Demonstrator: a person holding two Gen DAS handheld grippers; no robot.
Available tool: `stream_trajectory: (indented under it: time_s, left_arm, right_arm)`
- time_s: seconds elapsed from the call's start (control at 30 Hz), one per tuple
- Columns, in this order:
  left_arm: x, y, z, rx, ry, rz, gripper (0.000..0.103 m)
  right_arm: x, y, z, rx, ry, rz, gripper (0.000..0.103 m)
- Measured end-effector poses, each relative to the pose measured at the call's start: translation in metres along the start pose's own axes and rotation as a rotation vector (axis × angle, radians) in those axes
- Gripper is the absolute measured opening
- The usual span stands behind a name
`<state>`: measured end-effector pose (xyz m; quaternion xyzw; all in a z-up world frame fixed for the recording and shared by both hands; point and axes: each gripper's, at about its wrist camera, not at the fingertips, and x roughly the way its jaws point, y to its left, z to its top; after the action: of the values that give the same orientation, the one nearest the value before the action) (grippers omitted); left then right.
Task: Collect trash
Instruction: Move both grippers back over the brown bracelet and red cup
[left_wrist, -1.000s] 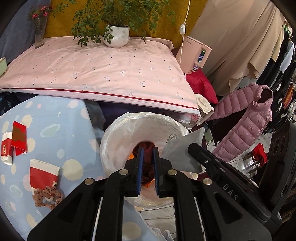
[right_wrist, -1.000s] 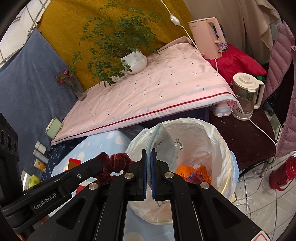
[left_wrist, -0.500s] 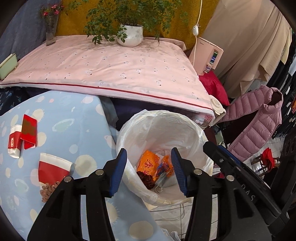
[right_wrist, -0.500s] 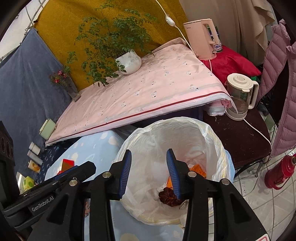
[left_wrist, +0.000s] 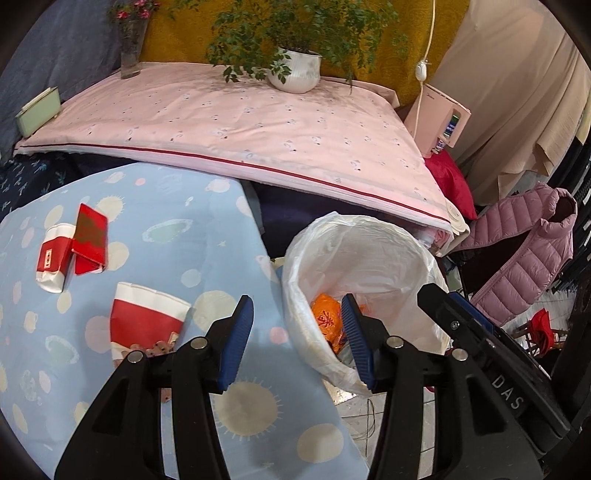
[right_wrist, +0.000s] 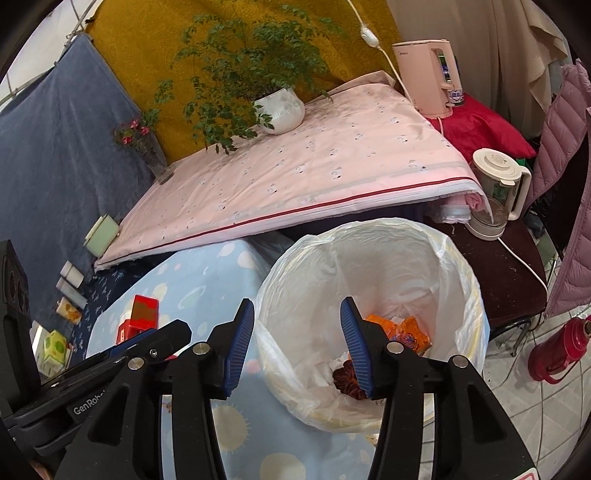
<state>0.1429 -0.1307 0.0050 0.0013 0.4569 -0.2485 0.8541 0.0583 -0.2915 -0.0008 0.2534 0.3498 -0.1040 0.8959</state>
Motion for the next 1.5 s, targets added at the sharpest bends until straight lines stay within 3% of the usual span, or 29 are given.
stream_trajectory:
  time_s: [0.7,0.87,1.5]
  left_arm:
    - [-0.016,0.082,-0.023,-0.142,0.002,0.077,0.048]
    - [-0.019,0.111,-0.032,-0.199,0.009,0.105,0.051]
    - [-0.035,0.211,-0.067,-0.375,0.012,0.213,0.061]
  right_arm:
    - [0.021,0.072,-0.035,-0.114,0.086,0.054,0.048]
    - [0.027,0.092,-0.046,-0.145,0.108,0.068,0.053]
    - [0.079,0.158,-0.096,-0.118,0.285,0.161,0.058]
